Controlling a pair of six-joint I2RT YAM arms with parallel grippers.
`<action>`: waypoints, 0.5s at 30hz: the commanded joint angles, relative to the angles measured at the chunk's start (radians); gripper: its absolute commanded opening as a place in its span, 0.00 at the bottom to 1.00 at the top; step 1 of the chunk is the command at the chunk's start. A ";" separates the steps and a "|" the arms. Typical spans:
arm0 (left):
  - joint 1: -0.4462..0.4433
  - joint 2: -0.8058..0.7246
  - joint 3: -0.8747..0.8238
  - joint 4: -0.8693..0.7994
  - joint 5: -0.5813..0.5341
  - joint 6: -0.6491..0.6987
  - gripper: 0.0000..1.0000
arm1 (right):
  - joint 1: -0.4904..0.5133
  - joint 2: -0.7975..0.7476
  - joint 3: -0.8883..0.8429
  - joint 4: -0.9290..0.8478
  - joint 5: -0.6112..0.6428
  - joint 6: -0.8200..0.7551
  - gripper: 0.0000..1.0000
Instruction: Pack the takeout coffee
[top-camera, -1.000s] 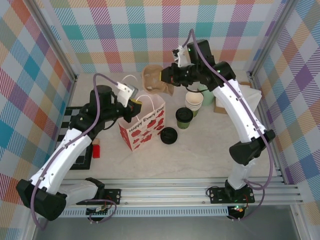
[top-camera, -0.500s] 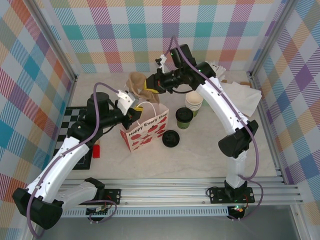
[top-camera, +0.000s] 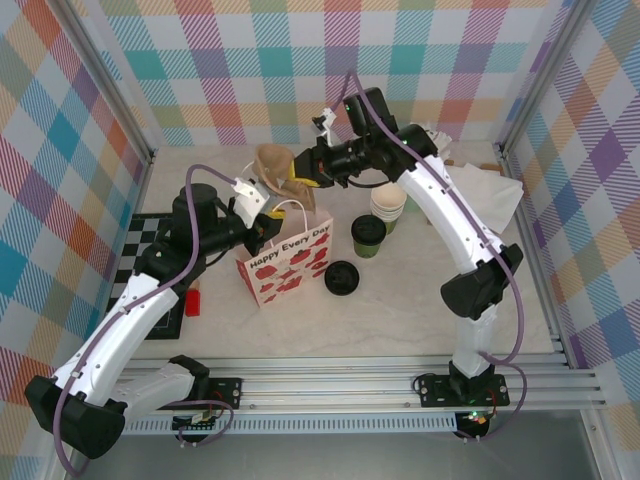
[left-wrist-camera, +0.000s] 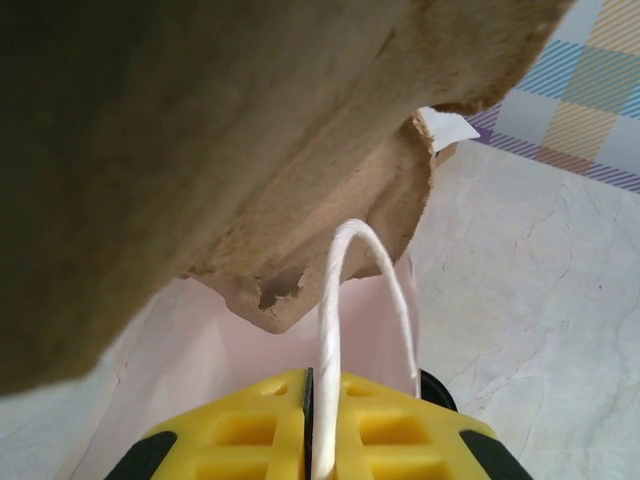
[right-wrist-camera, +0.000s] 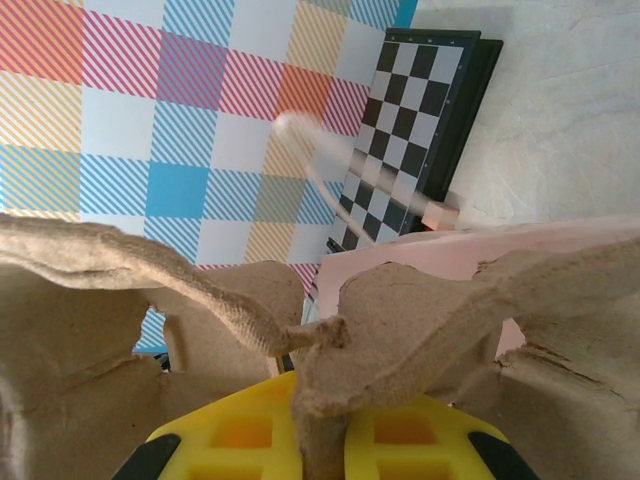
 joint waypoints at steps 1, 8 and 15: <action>-0.006 0.017 0.007 0.001 -0.019 0.017 0.11 | 0.025 -0.059 -0.005 0.018 -0.061 0.001 0.00; -0.006 0.001 -0.003 -0.009 0.007 0.045 0.10 | 0.029 -0.071 -0.097 0.089 -0.062 0.035 0.00; -0.003 -0.022 -0.017 -0.002 0.043 0.083 0.07 | 0.038 -0.061 -0.256 0.175 0.005 0.104 0.00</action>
